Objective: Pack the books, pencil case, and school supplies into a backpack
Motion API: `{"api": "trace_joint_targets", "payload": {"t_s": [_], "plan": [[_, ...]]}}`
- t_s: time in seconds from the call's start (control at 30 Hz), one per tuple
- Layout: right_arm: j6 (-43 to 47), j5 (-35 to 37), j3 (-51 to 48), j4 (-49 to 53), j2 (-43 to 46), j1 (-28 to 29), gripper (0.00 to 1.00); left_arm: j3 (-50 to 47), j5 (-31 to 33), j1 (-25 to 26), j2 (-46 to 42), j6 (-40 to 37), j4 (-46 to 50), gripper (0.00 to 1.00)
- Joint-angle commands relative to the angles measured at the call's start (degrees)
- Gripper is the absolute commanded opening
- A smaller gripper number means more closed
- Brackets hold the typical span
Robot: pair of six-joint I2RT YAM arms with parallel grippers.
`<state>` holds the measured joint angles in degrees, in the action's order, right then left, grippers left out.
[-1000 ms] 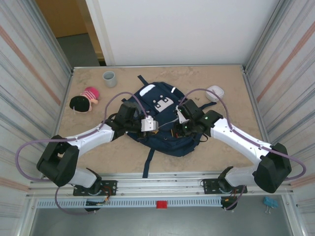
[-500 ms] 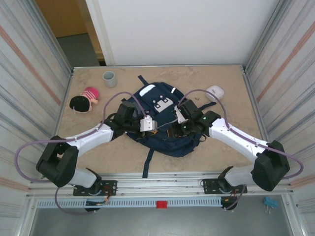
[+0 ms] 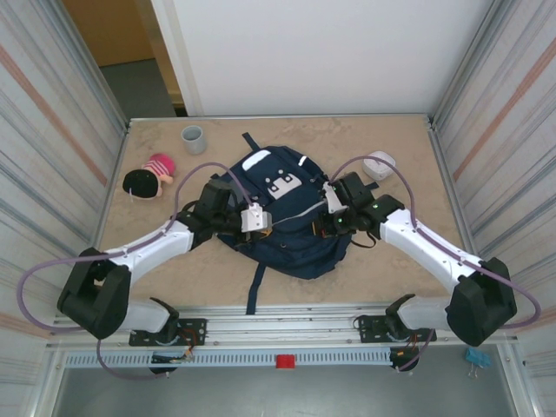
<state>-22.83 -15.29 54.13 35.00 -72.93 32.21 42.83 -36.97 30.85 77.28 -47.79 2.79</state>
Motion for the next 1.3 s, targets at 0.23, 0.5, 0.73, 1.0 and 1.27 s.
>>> {"api": "trace_joint_targets", "payload": {"t_s": [0.23, 0.5, 0.73, 1.0, 1.27], "plan": [[1.35, -4.42, 0.34, -1.38, 0.88, 5.41, 0.00, -0.06, 9.56, -3.96, -6.77, 11.01, 6.30, 0.55], [-0.37, -1.41, 1.70, -1.08, -1.45, 9.48, 0.00, -2.27, 27.52, -4.62, -16.45, 55.99, 9.85, 0.74], [-1.42, -0.19, 2.69, -1.05, -2.10, 12.43, 0.00, -7.92, 26.07, -9.28, -13.65, 81.38, 5.46, 0.77], [-4.74, 3.39, 2.10, -2.57, -2.75, 16.85, 0.00, -2.82, 21.41, -12.35, 3.78, 81.73, -7.33, 0.78], [-6.78, 4.88, 3.47, -7.97, -6.71, 19.56, 0.00, 17.23, 12.05, -16.45, 22.66, 78.61, -8.49, 0.81]]}}
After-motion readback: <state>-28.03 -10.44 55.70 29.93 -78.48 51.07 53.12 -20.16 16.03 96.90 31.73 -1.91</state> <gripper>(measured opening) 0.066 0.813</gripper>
